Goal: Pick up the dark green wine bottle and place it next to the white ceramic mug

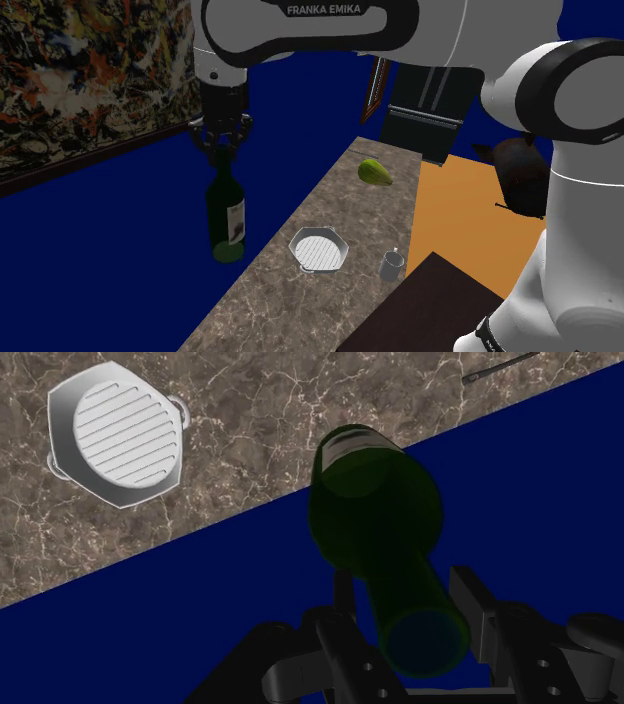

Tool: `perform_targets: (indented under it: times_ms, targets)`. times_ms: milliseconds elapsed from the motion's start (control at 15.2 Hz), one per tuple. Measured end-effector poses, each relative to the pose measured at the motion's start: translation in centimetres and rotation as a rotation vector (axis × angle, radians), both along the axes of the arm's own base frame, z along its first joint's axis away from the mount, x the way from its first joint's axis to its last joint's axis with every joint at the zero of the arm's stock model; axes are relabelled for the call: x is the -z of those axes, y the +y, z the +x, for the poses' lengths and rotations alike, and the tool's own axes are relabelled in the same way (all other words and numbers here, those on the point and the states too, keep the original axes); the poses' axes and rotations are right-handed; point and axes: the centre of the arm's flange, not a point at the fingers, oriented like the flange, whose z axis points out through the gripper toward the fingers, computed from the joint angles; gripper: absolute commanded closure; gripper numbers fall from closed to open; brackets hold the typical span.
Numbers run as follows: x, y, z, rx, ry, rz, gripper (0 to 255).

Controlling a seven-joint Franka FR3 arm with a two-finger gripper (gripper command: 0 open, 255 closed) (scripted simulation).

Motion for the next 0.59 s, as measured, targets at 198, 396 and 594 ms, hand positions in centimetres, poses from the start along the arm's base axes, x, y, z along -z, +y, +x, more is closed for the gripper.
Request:
perform_targets:
  times_ms: [198,396,594]
  targets:
    - [-1.5,-0.1,0.1,0.000,0.000,0.000,255]
    - [-3.2,-0.1,0.2,0.000,0.000,0.000,255]
    - [-4.8,-0.1,0.1,0.000,0.000,0.000,255]
